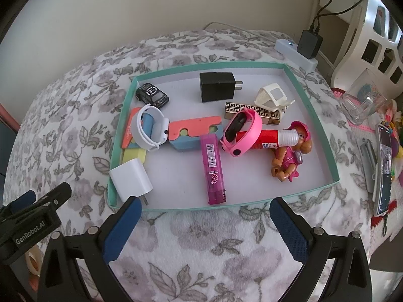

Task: Organize rigid objects

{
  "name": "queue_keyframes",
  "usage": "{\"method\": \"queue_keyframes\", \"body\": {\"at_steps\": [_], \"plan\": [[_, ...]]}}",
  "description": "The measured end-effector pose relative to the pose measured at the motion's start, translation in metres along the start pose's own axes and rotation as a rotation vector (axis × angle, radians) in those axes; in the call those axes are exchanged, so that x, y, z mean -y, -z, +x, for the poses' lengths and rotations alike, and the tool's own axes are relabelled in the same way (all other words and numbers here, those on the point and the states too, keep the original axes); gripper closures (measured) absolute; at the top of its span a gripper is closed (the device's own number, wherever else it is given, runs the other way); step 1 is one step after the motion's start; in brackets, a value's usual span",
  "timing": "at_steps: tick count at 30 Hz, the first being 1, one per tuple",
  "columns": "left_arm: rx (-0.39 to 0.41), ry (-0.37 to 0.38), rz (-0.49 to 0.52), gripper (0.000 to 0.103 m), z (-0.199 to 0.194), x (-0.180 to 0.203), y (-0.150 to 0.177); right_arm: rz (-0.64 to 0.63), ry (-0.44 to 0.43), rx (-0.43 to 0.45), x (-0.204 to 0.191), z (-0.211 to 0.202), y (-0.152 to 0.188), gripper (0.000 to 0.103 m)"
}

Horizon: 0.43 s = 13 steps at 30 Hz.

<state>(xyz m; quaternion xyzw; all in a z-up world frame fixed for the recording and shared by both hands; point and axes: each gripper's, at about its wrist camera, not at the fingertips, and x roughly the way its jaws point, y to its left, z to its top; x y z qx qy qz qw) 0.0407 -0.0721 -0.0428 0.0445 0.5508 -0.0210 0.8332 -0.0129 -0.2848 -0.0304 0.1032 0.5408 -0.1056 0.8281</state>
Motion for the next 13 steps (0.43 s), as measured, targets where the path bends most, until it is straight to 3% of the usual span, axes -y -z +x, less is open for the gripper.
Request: {"method": "queue_keyframes", "body": {"at_steps": [13], "plan": [[0.013,-0.029,-0.006,0.007,-0.0037,-0.0027,0.0009,0.003,-0.001,0.001,0.0005,-0.0007,0.0005,0.000]]}}
